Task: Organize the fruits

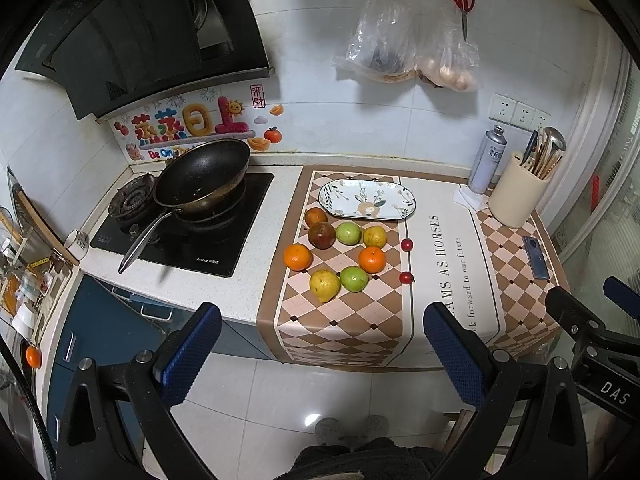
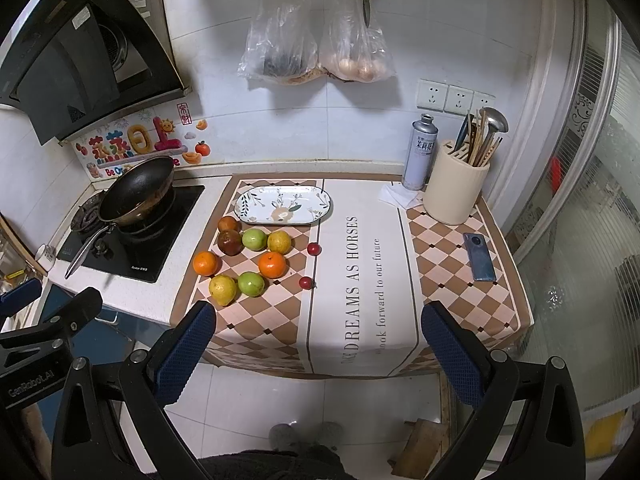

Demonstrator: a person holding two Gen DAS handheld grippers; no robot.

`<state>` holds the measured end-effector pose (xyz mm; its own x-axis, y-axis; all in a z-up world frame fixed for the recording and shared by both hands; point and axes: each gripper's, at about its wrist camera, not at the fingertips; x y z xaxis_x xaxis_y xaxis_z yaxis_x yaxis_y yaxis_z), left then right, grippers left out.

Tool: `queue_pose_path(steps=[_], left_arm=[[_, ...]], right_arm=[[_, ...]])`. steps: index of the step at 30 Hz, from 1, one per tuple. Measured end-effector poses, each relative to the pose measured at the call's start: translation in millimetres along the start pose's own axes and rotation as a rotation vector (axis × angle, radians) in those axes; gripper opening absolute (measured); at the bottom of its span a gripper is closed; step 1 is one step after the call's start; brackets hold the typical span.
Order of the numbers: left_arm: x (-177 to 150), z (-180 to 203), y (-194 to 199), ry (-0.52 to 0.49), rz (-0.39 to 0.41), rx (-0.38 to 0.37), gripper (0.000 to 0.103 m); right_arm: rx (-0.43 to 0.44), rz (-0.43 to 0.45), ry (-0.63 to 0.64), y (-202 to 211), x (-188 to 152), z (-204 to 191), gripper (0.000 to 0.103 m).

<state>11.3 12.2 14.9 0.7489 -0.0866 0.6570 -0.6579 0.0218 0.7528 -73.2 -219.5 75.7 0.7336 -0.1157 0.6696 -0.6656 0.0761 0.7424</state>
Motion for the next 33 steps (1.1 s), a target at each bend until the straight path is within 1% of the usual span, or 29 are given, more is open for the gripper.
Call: queue_pose_path(steps=[18, 33], left_arm=[[-2, 1, -1, 0.001, 0.000, -0.002, 0.103], [1, 2, -11, 0.004, -0.001, -0.002, 0.103]], right_arm=[[0.003, -0.001, -0.006, -2, 3, -3, 0.103], [0.004, -0.003, -0.008, -3, 4, -3, 0.103]])
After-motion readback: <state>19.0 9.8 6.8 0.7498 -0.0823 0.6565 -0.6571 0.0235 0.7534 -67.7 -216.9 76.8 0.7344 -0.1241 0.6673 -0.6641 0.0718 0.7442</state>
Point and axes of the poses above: each gripper's, at about its wrist camera, not at the fingertips, and y roughly against the way its jaws point, z to its right, x to its top, and after that the axes turned 2 degrees about z, right-handed
